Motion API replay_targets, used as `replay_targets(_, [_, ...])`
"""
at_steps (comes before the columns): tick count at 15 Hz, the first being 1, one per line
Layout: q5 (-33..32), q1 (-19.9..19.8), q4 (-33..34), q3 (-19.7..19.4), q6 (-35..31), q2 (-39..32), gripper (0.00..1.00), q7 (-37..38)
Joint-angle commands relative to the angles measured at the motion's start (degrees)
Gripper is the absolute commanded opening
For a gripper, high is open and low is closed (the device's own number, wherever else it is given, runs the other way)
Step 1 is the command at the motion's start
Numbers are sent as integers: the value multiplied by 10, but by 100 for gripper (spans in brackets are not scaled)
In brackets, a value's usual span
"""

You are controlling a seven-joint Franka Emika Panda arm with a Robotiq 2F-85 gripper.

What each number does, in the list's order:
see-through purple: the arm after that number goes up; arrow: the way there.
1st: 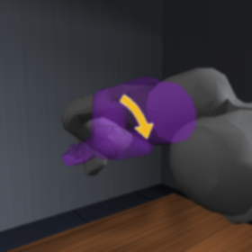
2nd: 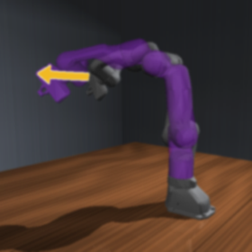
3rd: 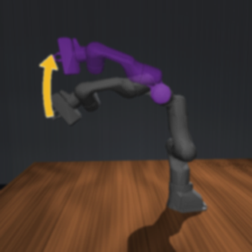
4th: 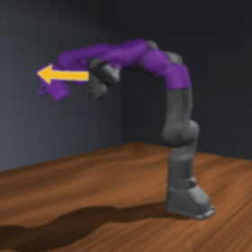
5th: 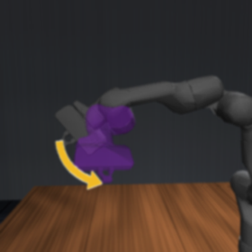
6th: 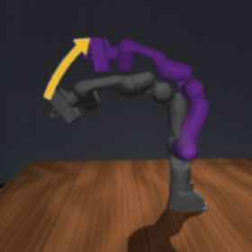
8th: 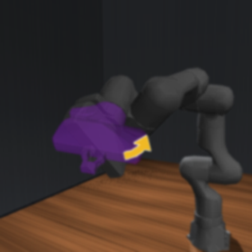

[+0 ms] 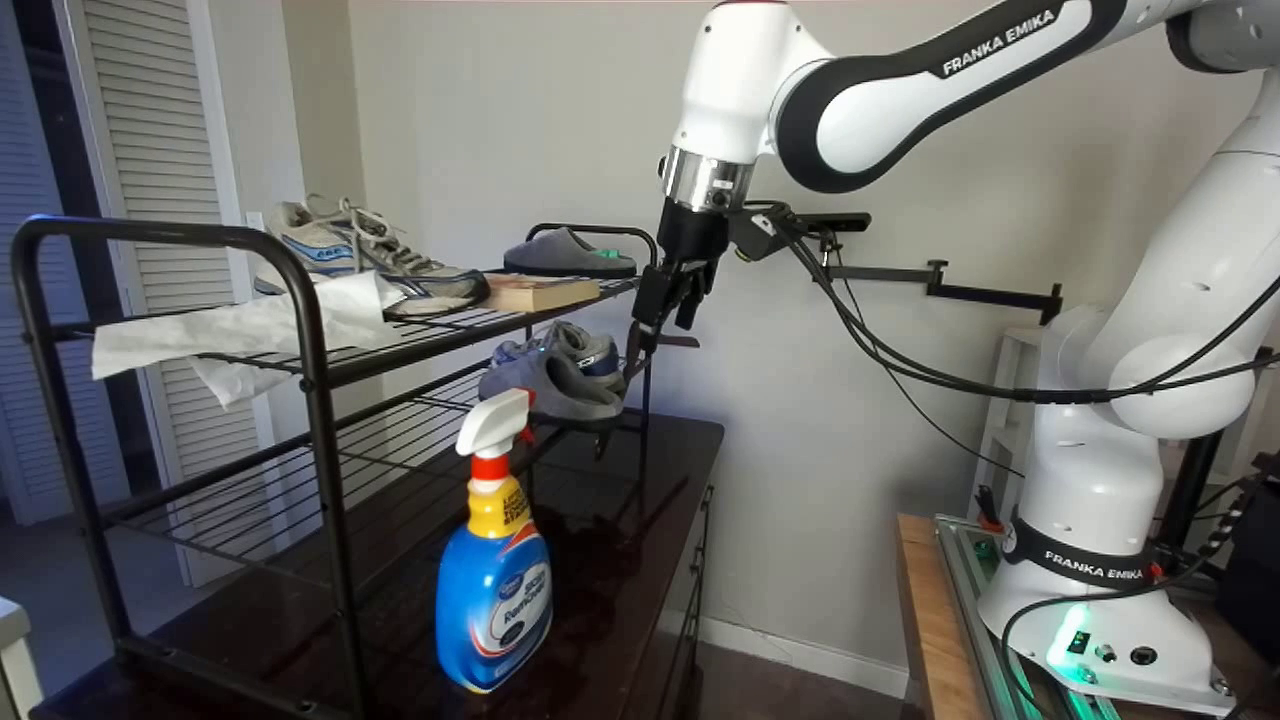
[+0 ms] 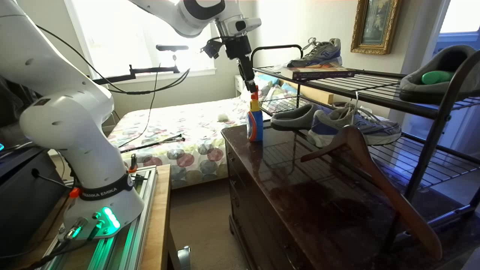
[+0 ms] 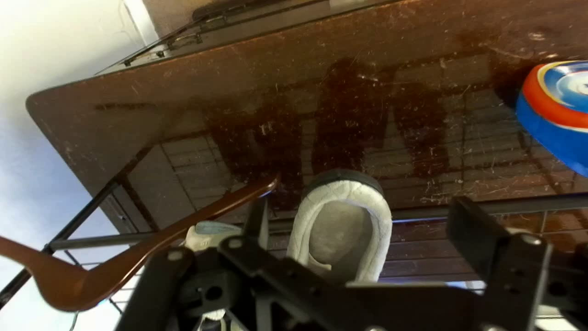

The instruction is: Remove the shoe from the top rack and put it on the table

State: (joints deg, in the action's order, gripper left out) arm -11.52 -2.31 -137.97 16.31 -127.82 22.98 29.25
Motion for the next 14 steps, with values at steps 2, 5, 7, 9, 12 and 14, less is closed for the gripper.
replay_targets(2, [-36,22,21,5,28,54,100,-16])
replay_targets(5, [-71,19,59,9,0,43,100,-40])
replay_targets(7, [-70,22,98,-5,-29,12,100,-74])
replay_targets(9, [-48,34,140,-25,-50,-20,100,-130])
replay_targets(12, [-5,55,214,-54,-63,-77,100,-213])
replay_targets(14, [14,67,270,-59,-58,-121,100,-250])
